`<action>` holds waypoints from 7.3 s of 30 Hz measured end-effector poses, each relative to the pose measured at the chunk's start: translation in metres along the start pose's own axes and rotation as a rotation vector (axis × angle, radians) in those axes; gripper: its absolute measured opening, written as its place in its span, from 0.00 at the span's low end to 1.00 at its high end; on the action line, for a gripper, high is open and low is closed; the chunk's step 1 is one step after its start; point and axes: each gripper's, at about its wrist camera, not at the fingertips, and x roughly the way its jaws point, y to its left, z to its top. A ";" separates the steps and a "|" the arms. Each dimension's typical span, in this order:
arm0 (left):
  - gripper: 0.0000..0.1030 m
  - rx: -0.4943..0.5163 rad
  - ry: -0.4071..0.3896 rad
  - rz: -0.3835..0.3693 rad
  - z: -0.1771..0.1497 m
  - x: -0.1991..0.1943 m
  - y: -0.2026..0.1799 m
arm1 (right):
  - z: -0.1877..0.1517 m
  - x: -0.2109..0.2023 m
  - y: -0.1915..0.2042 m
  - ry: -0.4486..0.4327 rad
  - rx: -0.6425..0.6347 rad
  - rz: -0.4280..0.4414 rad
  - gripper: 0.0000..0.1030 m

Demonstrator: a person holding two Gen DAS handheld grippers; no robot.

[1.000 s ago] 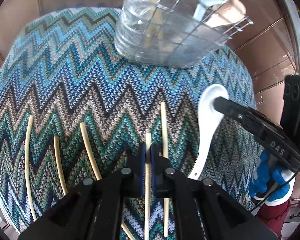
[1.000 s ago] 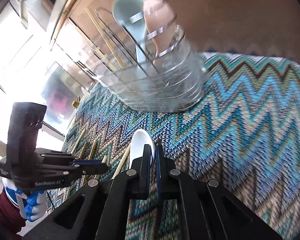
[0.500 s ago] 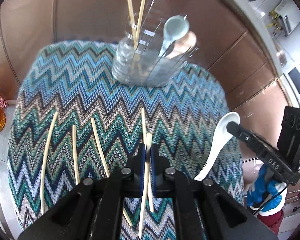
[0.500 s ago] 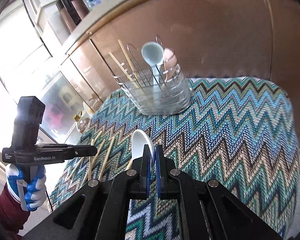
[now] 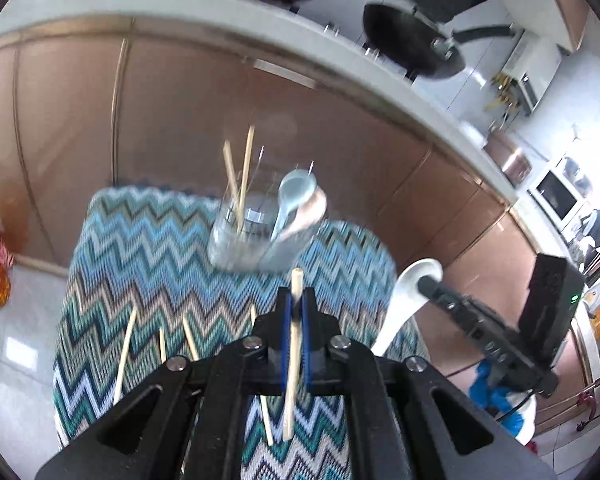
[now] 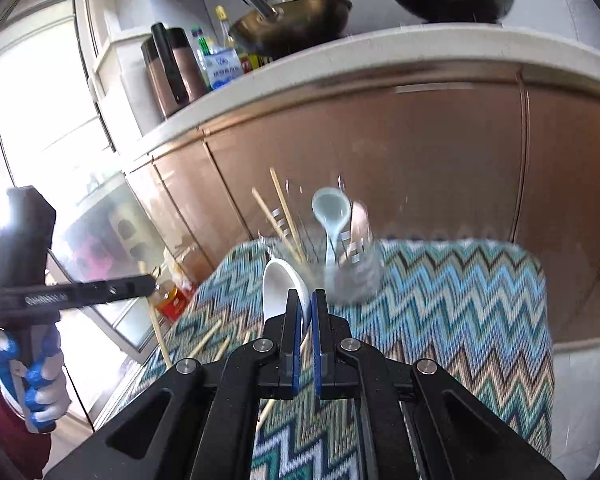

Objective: Organize utensils
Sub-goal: 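Lift the chopstick and white spoon over the wire holder and release them, then move both open tools back down toward the chopsticks on the cloth, then grasp a chopstick with the left tool while the right tool grasps another chopstick, then lift both chopsticks over the wire holder and release them inside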

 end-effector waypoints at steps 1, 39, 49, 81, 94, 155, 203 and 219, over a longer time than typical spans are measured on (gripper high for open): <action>0.04 0.003 -0.014 -0.004 0.006 -0.002 -0.002 | 0.005 0.001 0.001 -0.010 0.000 0.001 0.05; 0.21 0.044 -0.427 0.227 0.091 0.091 0.014 | 0.046 0.111 -0.004 -0.338 -0.143 -0.275 0.28; 0.25 0.079 -0.484 0.266 0.076 -0.003 -0.002 | 0.049 0.032 0.029 -0.384 -0.141 -0.283 0.28; 0.33 0.120 -0.383 0.392 -0.038 -0.127 0.014 | -0.015 -0.137 0.046 -0.417 -0.048 -0.257 0.30; 0.33 0.101 -0.265 0.429 -0.049 -0.095 0.038 | -0.027 -0.114 0.032 -0.332 -0.007 -0.250 0.30; 0.06 -0.020 0.623 0.282 -0.068 0.172 0.136 | -0.087 0.241 0.021 0.689 0.065 -0.126 0.09; 0.05 0.022 -0.374 0.108 0.089 -0.020 0.003 | 0.090 0.023 0.051 -0.184 -0.050 0.026 0.05; 0.05 -0.026 -0.593 0.221 0.122 0.093 0.026 | 0.104 0.137 0.035 -0.225 -0.181 -0.062 0.05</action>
